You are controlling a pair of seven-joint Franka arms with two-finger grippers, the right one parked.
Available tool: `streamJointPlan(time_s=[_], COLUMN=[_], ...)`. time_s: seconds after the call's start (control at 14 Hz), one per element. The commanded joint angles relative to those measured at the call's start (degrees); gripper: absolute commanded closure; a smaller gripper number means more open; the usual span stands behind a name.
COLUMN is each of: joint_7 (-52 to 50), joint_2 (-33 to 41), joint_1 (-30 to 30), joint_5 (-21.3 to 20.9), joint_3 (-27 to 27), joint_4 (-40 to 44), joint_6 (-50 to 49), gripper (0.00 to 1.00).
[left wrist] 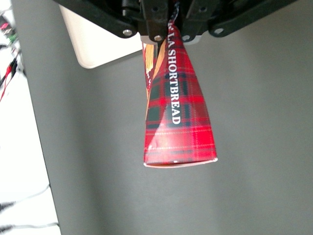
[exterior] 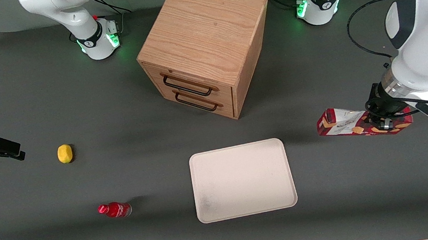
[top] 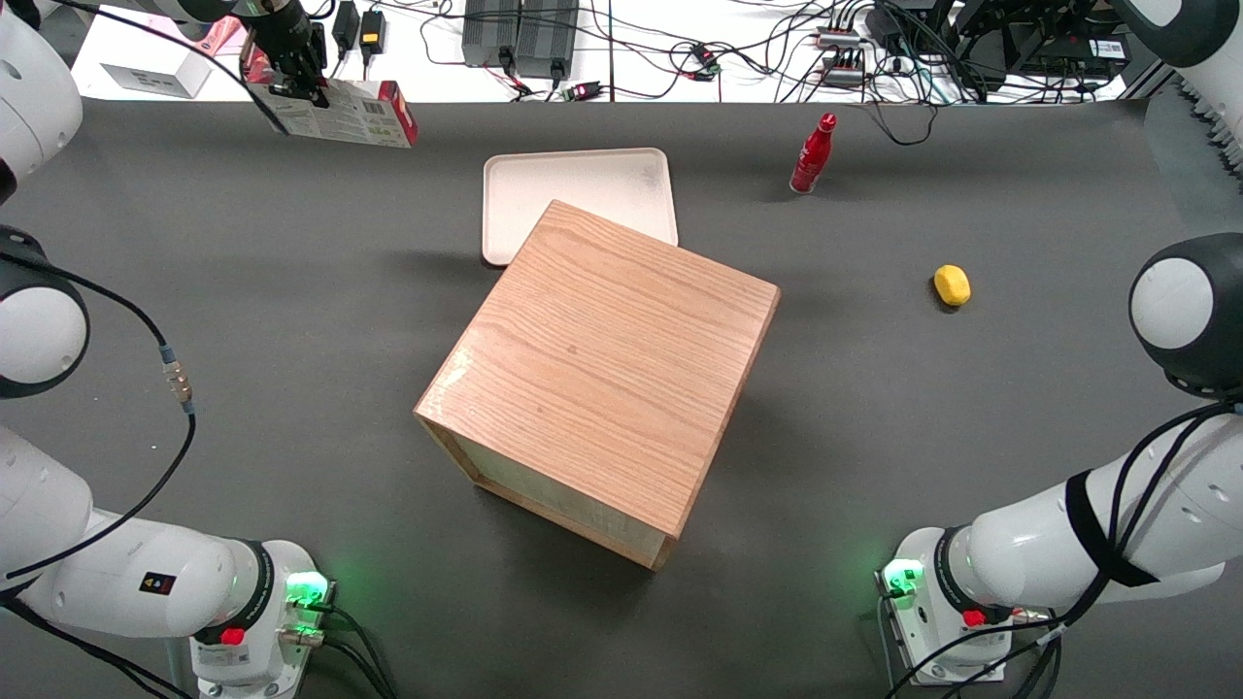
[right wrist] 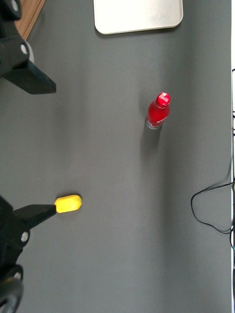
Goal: Place red cookie box on tray
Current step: 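Lift the upright box with the left gripper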
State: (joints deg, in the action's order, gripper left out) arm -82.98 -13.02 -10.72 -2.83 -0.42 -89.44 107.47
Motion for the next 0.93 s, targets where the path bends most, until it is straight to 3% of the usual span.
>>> streamJointPlan(time_s=[0.0, 0.36, 0.86], joint_7=[14.3, 46.7, 71.3], joint_2=[1.2, 2.5, 2.4], joint_1=[-0.2, 0.1, 0.0], joint_5=[0.5, 0.3, 0.8], joint_3=[0.2, 0.9, 2.4], joint_4=[0.6, 0.7, 3.7], joint_6=[-3.0, -6.0, -10.1], gripper=[1.00, 1.00, 1.00])
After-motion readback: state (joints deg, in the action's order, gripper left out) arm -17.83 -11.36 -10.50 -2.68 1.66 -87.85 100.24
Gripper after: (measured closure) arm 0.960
